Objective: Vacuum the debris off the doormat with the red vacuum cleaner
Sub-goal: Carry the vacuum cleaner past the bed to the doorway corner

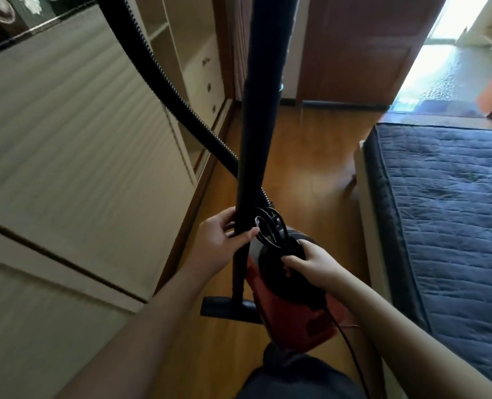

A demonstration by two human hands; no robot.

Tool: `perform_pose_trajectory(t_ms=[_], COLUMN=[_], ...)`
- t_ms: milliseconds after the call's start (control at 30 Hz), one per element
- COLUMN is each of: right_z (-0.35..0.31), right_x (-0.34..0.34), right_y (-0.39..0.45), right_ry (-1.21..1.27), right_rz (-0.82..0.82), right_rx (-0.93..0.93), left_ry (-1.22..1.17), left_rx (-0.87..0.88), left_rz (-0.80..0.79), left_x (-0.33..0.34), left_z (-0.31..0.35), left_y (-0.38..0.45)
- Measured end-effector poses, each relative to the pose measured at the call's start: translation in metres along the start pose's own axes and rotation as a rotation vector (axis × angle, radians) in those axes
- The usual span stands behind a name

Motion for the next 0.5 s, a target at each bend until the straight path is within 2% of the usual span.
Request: perform_pose_trajectory(t_ms=[100, 200, 500], right_z=[-0.002, -0.017, -0.066], right_x=[-0.022, -0.042, -0.076], right_y=[0.046, 0.092, 0.24], right_ry=[0.015, -0.019, -0.147], right_rz=[-0.044, -0.081, -0.018], right_rx=[0.05, 0.009, -0.114], left_ry=[0.018, 0.018, 0.021], left_rx=[-0.041, -0.036, -0.001], left_rz=[-0.021, -0.028, 0.013], left_x=[0.014, 0.024, 0.015], left_z=[0.0, 0.005, -0.006], left_y=[0.059, 0.115, 0.273])
Point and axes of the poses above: each hand's wrist, its own y-axis towards the middle knuckle, its own x-axis out of the palm, z = x × y, the point moved 10 cm from there along y, towards the middle knuckle, and after that the axes turned 6 degrees about z, right-handed, at the moved point
